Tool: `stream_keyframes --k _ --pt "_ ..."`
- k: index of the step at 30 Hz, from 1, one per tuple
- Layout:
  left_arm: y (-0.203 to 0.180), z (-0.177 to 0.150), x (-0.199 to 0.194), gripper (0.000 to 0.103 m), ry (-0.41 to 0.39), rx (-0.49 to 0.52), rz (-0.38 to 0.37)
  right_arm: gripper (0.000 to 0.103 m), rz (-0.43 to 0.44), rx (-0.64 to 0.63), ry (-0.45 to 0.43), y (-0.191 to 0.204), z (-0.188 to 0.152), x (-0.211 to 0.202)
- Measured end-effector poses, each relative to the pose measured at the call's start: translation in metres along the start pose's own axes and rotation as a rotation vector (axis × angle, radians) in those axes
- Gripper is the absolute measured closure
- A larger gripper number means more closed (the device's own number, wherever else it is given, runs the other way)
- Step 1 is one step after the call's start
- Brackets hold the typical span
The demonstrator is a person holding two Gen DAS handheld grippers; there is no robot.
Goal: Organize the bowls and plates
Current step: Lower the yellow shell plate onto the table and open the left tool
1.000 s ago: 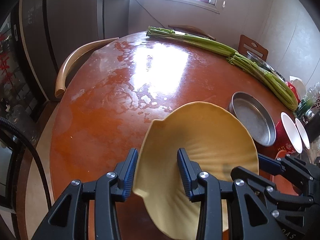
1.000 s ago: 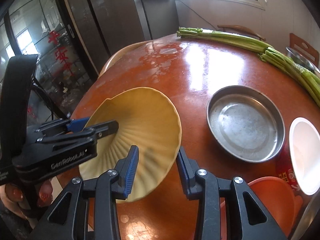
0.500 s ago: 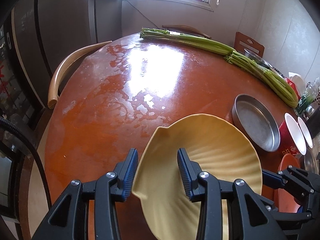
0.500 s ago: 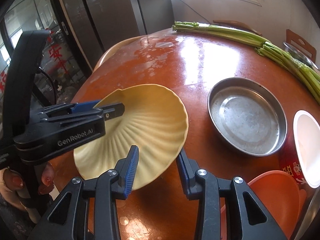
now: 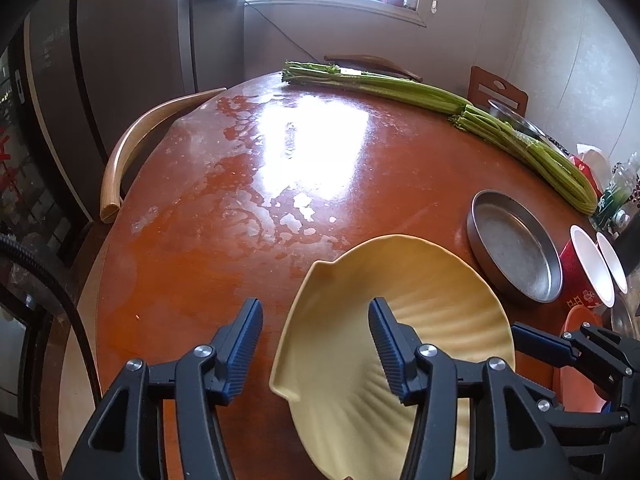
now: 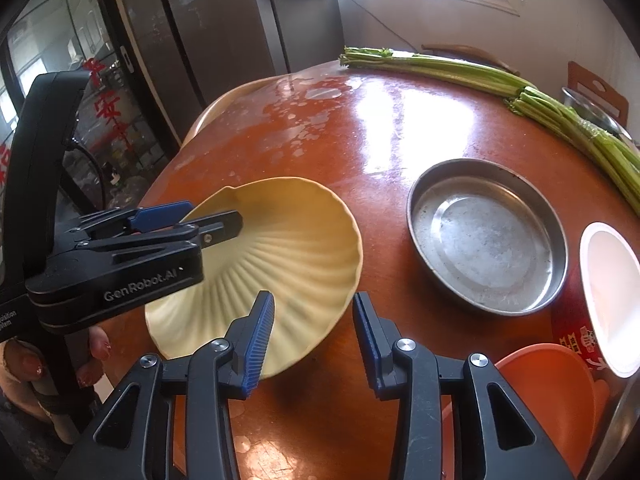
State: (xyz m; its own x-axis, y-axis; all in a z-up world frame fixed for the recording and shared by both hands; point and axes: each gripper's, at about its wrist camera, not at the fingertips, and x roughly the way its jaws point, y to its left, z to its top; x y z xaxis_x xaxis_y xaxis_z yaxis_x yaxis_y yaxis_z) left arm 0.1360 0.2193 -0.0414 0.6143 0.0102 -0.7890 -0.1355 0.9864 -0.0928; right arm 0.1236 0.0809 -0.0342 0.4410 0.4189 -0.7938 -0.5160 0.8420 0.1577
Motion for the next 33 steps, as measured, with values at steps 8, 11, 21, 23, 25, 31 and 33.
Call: stream_keyframes --k 8,11,21,23,25,31,33 --pt "0.004 0.000 -0.025 0.042 -0.048 -0.013 0.023 0.052 -0.059 0.006 -0.080 -0.010 0.001 -0.031" --pt "0.003 0.001 -0.044 0.040 -0.089 -0.022 0.036 0.050 -0.053 0.016 -0.131 -0.014 -0.001 -0.052" --pt "-0.036 0.001 -0.092 0.038 -0.182 0.034 0.011 0.042 -0.083 0.041 -0.268 -0.037 -0.011 -0.112" --pt "-0.047 0.001 -0.098 0.037 -0.191 0.044 0.005 0.042 -0.080 0.049 -0.279 -0.041 -0.014 -0.121" --pt "-0.058 0.000 -0.102 0.037 -0.197 0.054 -0.009 0.042 -0.089 0.041 -0.293 -0.043 -0.016 -0.129" --pt "-0.089 0.002 -0.111 0.037 -0.206 0.083 -0.024 0.041 -0.118 0.063 -0.323 -0.061 -0.023 -0.151" --pt "-0.100 0.003 -0.112 0.037 -0.203 0.091 -0.025 0.041 -0.119 0.074 -0.330 -0.071 -0.027 -0.159"
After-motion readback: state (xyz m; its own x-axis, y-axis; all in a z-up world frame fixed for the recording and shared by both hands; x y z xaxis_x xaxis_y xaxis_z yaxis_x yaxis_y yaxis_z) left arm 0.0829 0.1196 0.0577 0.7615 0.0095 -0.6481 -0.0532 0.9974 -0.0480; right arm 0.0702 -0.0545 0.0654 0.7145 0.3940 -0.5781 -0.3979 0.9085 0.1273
